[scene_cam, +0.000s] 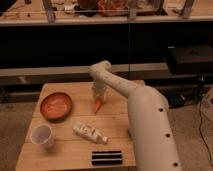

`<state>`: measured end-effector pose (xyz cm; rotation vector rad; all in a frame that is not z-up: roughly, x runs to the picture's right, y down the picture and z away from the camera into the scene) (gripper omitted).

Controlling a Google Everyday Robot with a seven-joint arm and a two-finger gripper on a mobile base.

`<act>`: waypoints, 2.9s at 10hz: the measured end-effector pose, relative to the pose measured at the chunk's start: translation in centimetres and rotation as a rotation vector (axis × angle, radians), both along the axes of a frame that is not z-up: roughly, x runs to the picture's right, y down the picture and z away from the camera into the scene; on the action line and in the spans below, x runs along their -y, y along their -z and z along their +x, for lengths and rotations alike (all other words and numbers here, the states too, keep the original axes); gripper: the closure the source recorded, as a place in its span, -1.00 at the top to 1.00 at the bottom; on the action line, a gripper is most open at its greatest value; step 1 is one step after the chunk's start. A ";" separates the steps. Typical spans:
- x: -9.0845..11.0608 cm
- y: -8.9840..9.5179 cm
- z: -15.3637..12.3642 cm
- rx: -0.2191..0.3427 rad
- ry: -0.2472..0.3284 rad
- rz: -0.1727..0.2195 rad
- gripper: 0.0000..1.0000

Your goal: Drag the pepper across the table

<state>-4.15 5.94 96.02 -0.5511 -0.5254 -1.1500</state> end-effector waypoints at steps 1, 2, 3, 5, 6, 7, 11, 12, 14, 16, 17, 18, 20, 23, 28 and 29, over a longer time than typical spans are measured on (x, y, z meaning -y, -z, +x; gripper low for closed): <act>-0.1 0.2 0.3 -0.001 -0.002 0.000 -1.00; -0.2 0.3 0.3 -0.002 0.000 -0.001 -1.00; -0.3 0.4 0.2 -0.001 0.002 -0.002 -1.00; -0.4 0.6 0.2 0.001 0.003 -0.002 -1.00; -0.5 0.7 0.5 0.000 0.003 -0.003 -1.00; -0.6 0.9 0.9 -0.001 0.001 -0.003 -1.00; -1.1 1.4 0.8 0.003 0.006 -0.005 -1.00; -1.2 1.5 1.1 0.001 0.006 -0.006 -1.00; -1.5 1.8 1.6 0.000 0.007 -0.007 -1.00; -1.7 2.0 1.4 0.004 0.012 -0.008 -1.00; -1.8 2.2 1.5 0.005 0.012 -0.009 -1.00; -1.9 2.3 1.7 0.005 0.012 -0.009 -1.00; -2.2 2.6 2.3 0.006 0.014 -0.010 -1.00; -2.5 2.9 2.4 0.009 0.018 -0.010 -1.00; -2.9 3.3 2.8 0.010 0.015 -0.011 -1.00; -3.0 3.4 2.9 0.011 0.015 -0.012 -1.00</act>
